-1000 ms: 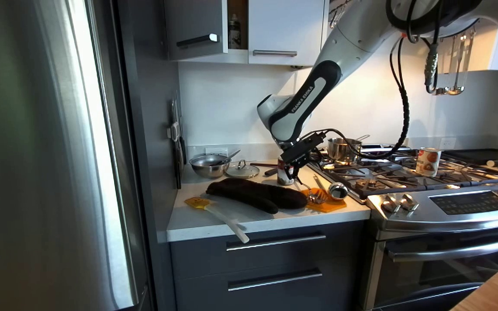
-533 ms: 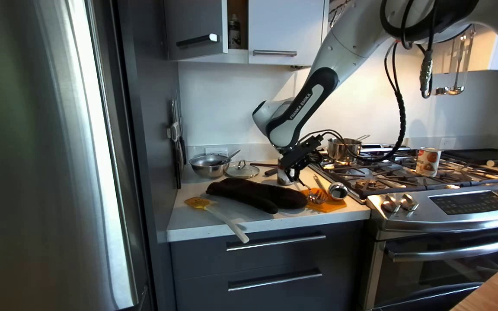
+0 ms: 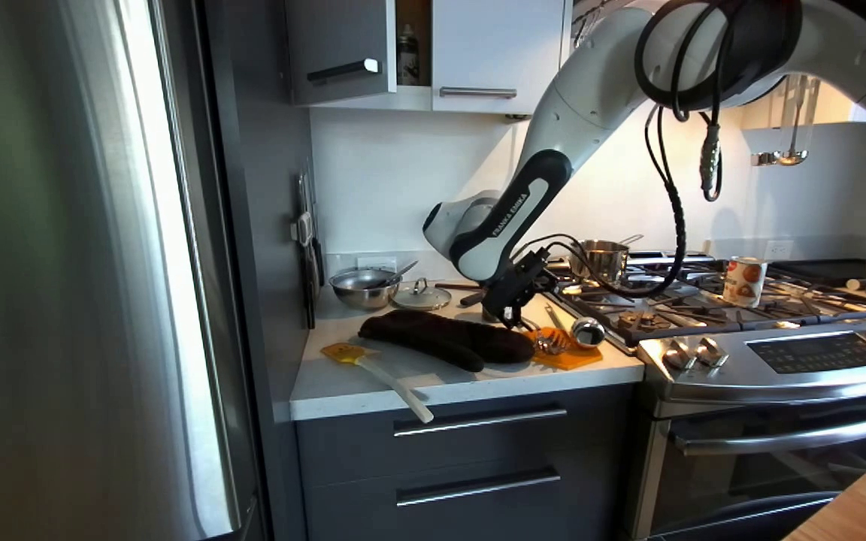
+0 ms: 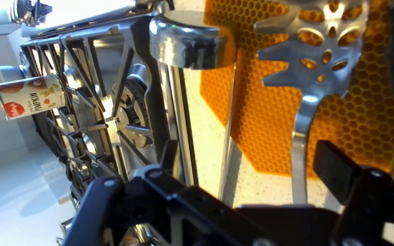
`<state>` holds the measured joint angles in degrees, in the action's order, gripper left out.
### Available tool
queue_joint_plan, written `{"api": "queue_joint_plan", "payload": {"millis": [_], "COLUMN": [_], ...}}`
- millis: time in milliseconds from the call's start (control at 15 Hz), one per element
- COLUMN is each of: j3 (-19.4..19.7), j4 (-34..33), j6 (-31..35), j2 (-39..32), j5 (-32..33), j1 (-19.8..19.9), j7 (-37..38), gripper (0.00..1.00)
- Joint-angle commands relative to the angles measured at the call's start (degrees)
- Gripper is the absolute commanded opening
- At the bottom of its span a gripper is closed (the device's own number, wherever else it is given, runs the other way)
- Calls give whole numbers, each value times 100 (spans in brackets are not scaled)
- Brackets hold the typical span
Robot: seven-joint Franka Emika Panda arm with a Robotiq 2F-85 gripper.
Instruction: Put the metal kitchen on the wall hook
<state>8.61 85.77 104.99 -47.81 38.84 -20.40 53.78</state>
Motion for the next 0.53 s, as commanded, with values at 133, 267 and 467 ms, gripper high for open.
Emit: {"api": "queue_joint_plan", "payload": {"millis": [133, 267, 467], "j3": [-26, -45, -60], "j4": [-638, -777, -970], "j6": [-726, -871, -977], "j2": [-555, -672, -826], "j5": [308, 381, 476], "j1": [-46, -49, -62], "j7": [12, -4, 7], "gripper": [100, 100, 100]}}
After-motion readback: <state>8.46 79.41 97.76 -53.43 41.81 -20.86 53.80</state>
